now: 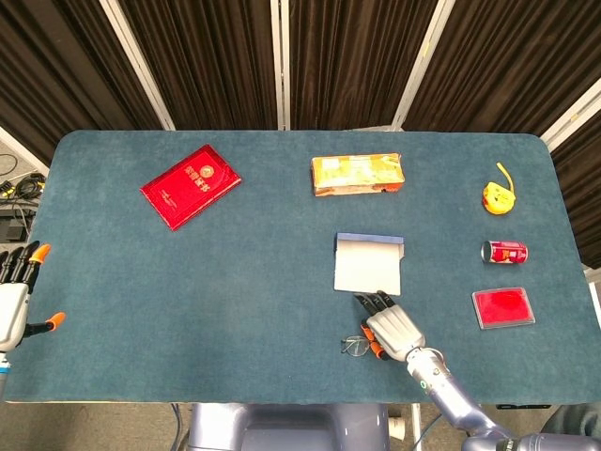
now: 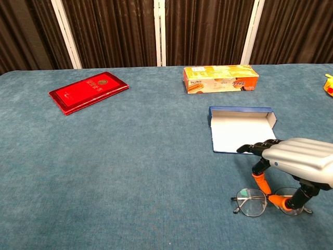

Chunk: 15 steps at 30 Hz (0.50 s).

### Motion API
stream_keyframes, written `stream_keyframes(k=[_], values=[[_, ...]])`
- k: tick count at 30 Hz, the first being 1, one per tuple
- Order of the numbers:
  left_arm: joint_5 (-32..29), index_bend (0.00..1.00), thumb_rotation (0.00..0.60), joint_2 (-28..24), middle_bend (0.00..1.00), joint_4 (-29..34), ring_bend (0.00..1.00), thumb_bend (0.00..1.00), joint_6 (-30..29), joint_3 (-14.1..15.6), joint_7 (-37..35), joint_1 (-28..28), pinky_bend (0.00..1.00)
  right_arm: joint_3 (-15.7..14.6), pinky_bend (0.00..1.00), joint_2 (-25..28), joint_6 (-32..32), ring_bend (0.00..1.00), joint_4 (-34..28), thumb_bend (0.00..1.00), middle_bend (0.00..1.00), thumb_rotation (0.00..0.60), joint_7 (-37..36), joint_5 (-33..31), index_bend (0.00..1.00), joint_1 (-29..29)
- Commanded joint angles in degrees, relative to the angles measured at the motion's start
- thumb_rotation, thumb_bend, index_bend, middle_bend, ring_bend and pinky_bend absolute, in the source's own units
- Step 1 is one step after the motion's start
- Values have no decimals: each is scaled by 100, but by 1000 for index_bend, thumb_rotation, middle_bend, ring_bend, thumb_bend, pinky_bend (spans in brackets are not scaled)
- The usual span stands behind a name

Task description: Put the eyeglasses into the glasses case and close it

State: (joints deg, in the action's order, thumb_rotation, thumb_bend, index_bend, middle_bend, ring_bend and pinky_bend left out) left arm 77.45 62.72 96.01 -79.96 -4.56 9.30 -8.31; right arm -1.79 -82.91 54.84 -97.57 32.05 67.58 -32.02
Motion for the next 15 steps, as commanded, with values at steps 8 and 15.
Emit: stream_keyframes(k=[8, 15], values=[[-14, 0, 600, -2, 0, 1, 0, 0, 12, 1, -5, -6, 0, 52, 0, 91, 100, 0, -107, 372, 0, 600, -106, 169, 600, -25], [-28, 0, 600, -6, 0, 6, 0, 0, 11, -5, -3, -8, 0, 352, 0, 281, 209, 0, -262, 376, 0, 600, -152, 132, 599, -142]])
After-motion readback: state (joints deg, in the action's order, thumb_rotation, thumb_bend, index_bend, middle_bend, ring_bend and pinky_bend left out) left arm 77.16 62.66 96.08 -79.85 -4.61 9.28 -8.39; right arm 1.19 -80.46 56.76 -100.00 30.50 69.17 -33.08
